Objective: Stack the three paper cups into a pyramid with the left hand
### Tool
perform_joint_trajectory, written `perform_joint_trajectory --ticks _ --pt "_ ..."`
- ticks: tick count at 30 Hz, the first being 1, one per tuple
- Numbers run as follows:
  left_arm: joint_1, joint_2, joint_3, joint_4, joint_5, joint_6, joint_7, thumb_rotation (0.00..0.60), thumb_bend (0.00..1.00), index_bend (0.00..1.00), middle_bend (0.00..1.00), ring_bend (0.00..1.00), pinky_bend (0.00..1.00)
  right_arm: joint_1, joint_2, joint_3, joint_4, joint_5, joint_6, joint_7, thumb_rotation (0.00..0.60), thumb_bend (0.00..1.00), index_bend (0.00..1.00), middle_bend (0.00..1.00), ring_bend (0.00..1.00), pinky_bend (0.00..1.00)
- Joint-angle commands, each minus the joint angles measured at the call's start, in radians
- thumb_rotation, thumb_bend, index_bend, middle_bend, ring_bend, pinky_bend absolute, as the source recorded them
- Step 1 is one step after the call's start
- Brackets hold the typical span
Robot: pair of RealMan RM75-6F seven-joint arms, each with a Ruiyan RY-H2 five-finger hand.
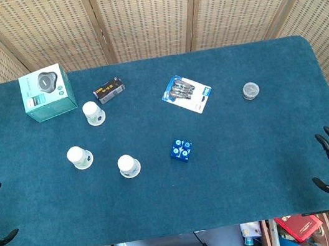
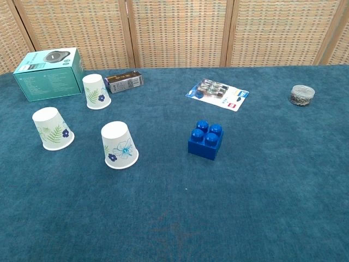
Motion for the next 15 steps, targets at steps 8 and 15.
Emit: perform_joint_trajectory --ticks 8,15 --pt "-0.004 -0.002 -0.002 0.002 -0.007 -0.010 0.001 0.600 0.15 0.00 0.00 0.00 0.00 0.000 0.001 0.000 0.000 0.002 -0.001 0.001 0.600 0.00 0.00 0.00 0.00 0.00" --pt "-0.047 -0.001 -0.034 -0.007 -0.013 -0.040 -0.050 0.600 0.16 0.00 0.00 0.00 0.00 0.004 0.003 0.003 -0.003 0.008 -0.010 -0.001 0.600 0.00 0.00 0.00 0.00 0.00"
